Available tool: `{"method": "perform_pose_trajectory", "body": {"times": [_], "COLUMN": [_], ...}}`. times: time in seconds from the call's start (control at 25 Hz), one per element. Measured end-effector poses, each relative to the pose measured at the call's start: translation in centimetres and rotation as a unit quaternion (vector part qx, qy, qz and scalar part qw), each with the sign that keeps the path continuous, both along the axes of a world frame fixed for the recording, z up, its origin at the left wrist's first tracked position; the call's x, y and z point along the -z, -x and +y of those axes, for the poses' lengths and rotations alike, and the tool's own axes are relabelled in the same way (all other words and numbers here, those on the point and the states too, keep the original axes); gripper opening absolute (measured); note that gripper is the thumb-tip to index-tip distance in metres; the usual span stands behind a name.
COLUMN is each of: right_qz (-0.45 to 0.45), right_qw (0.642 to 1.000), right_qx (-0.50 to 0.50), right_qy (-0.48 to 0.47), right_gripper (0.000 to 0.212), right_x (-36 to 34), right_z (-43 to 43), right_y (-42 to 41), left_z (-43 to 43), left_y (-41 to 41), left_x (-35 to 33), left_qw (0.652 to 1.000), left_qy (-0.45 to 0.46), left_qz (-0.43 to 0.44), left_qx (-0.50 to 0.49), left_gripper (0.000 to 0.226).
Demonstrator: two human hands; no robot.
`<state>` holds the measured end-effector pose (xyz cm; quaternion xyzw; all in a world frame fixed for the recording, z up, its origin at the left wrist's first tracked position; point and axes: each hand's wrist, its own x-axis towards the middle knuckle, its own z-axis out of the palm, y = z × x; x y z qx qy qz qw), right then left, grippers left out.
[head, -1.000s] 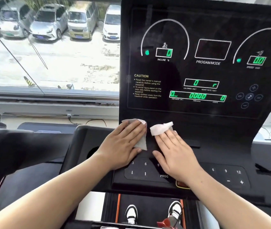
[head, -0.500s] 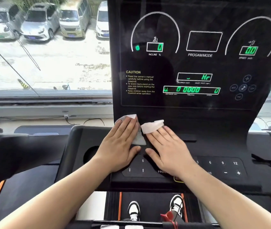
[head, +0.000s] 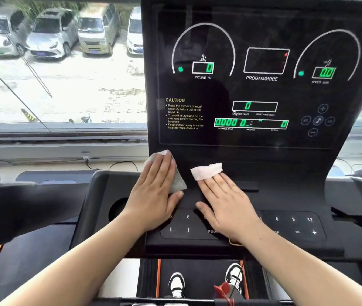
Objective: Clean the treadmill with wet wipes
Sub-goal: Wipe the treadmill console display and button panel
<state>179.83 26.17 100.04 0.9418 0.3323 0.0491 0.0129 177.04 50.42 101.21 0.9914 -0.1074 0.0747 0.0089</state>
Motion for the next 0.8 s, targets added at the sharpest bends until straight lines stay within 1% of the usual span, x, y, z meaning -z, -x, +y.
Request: {"method": "perform_pose_trajectory", "body": {"times": [0.08,0.16,0.24,0.32,0.48,0.64,0.72,0.8], "right_qz": [0.003,0.003,0.003,-0.001,0.007,0.03,0.044,0.046], "right_qw": [0.998,0.995,0.992,0.989,0.978,0.958,0.949,0.954], "right_qx": [0.056,0.09,0.109,0.127,0.179,0.241,0.261,0.251], "right_qy": [-0.017,-0.049,-0.069,-0.078,-0.103,-0.153,-0.173,-0.156], "right_gripper": [0.07,0.069,0.067,0.066,0.065,0.066,0.068,0.069], "right_x": [0.2,0.2,-0.1,-0.2,0.3,0.6,0.5,0.5], "right_z": [-0.1,-0.2,-1.0,-2.5,-6.4,-10.1,-11.7,-13.2], "right_y": [0.3,0.6,0.5,0.3,0.1,-0.6,-1.1,-1.2], "left_z": [-0.1,-0.3,-0.7,-1.7,-6.5,-12.1,-12.3,-11.8], "left_y": [-2.1,-4.1,-5.2,-5.8,-8.0,-9.4,-9.8,-10.0], "left_x": [-2.3,-3.9,-4.2,-3.8,-4.0,-4.5,-4.9,-5.0], "left_qw": [0.999,0.994,0.981,0.969,0.952,0.939,0.939,0.935], "left_qy": [0.004,-0.013,-0.047,-0.073,-0.088,-0.088,-0.081,-0.093], "left_qz": [-0.031,-0.041,-0.039,-0.049,-0.07,-0.056,-0.05,-0.044], "left_qx": [0.037,0.102,0.183,0.231,0.285,0.327,0.33,0.339], "left_gripper": [0.076,0.069,0.063,0.06,0.058,0.064,0.064,0.063]}}
